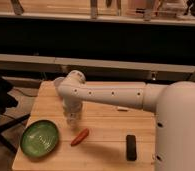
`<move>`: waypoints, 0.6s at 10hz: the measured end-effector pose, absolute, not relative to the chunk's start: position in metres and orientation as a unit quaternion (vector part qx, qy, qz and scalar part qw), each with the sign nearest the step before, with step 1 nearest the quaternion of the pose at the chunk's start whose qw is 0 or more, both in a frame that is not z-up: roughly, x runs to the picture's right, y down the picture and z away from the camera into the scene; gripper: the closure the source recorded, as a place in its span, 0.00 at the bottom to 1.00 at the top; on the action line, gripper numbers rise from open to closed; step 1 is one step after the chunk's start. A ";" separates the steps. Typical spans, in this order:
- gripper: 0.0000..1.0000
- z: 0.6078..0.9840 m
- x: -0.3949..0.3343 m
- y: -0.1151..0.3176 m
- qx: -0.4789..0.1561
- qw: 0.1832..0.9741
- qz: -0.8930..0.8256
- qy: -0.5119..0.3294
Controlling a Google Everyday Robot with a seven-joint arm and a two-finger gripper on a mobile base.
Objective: Place the bottle in the ceramic bowl
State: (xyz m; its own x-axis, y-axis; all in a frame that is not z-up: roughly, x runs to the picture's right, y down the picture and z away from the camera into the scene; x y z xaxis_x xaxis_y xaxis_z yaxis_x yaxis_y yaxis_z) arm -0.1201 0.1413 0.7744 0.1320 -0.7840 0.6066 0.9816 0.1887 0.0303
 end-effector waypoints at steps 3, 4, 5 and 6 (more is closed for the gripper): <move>0.98 0.767 -0.129 0.149 -0.189 0.708 -0.628 -0.261; 0.98 0.764 -0.130 0.152 -0.187 0.704 -0.634 -0.260; 0.98 0.760 -0.134 0.158 -0.184 0.698 -0.641 -0.260; 0.98 0.753 -0.143 0.165 -0.181 0.690 -0.650 -0.263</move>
